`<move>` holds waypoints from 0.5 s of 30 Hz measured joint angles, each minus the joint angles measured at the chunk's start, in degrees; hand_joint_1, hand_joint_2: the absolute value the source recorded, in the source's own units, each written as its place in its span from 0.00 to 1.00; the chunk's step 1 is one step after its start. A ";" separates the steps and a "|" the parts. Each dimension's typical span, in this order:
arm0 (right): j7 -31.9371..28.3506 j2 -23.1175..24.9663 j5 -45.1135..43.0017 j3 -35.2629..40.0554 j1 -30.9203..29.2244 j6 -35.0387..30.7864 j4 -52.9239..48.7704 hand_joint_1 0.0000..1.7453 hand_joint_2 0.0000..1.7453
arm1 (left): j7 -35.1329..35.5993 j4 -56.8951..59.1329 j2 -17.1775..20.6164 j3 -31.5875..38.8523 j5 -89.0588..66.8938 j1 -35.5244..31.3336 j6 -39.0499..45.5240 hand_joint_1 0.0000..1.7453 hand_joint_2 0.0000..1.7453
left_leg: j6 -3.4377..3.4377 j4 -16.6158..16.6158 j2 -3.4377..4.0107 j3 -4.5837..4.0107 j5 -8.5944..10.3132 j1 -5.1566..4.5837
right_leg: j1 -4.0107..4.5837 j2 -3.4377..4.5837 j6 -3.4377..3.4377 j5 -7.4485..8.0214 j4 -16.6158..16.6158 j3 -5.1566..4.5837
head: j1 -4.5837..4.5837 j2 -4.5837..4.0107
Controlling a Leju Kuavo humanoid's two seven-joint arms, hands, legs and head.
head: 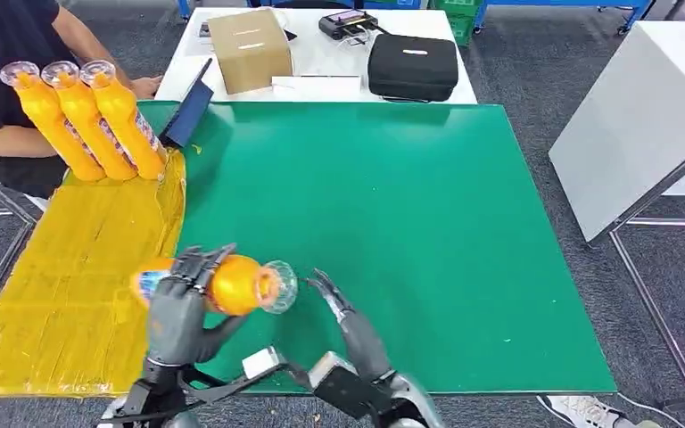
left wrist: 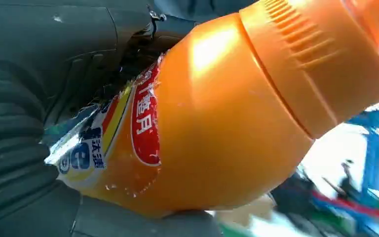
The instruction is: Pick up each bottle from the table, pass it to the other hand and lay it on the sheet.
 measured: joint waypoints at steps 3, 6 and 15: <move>-1.00 -2.16 0.20 -0.87 0.92 0.09 -1.28 0.00 0.00 | 1.26 0.63 4.13 4.49 -0.17 -0.37 0.65 1.00 1.00 | 0.00 0.00 0.14 0.04 0.00 0.02 | 0.03 0.07 -0.01 0.01 0.04 -0.07 | -0.04 0.00; -1.27 -3.60 0.31 -1.24 1.47 0.11 -1.99 0.00 0.00 | 2.62 1.57 7.14 7.27 -0.39 -1.03 0.70 1.00 1.00 | -0.04 0.00 0.05 0.05 0.04 0.03 | 0.02 0.02 -0.02 0.00 0.09 -0.09 | 0.00 0.00; -3.12 -6.16 0.04 -1.33 1.56 2.01 -3.45 0.00 0.00 | 44.27 18.38 21.96 -16.60 -0.54 -15.30 -3.39 1.00 1.00 | -0.05 0.00 0.03 0.05 0.14 -0.03 | -0.09 0.02 -0.02 0.04 0.16 -0.03 | 0.00 0.00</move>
